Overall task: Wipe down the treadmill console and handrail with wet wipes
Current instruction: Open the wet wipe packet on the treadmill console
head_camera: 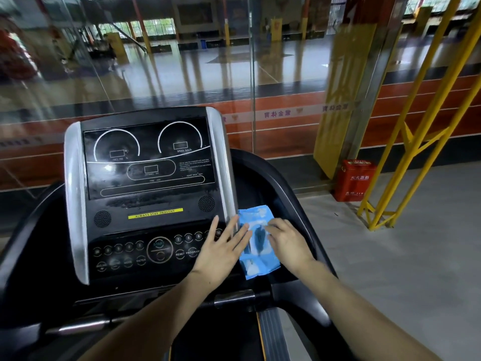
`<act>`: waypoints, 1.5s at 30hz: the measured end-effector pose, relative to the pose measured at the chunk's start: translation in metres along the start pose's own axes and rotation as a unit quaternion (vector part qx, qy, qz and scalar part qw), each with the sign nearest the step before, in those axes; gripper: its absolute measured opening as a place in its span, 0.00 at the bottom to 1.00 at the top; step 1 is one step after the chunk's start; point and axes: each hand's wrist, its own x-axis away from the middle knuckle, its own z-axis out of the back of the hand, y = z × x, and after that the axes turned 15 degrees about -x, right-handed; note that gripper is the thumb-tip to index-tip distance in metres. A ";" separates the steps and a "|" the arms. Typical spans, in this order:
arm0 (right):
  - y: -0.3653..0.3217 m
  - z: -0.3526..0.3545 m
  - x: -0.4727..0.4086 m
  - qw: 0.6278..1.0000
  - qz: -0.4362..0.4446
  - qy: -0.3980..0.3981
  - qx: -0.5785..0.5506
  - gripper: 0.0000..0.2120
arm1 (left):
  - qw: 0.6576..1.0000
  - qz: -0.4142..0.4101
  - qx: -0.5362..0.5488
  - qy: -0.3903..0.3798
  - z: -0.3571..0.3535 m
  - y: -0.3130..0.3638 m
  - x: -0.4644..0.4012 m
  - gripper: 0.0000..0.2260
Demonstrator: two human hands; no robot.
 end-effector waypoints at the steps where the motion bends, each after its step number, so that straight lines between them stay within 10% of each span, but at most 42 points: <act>1: -0.002 -0.003 -0.004 1.000 0.005 -0.008 -0.003 0.13 | 1.000 -0.005 -0.006 -0.001 0.003 -0.001 0.002 0.36; 24: 0.002 0.001 0.020 0.993 0.080 -0.084 0.004 0.06 | 1.000 0.014 0.020 -0.008 0.000 0.002 0.012 0.39; 35: -0.029 -0.003 -0.005 0.989 -0.137 -0.043 0.022 0.07 | 1.000 0.002 0.019 -0.021 0.002 0.000 0.014 0.39; 45: -0.037 -0.010 -0.026 0.973 -0.157 -0.102 0.131 0.11 | 0.999 0.005 0.020 -0.028 0.004 -0.002 0.013 0.39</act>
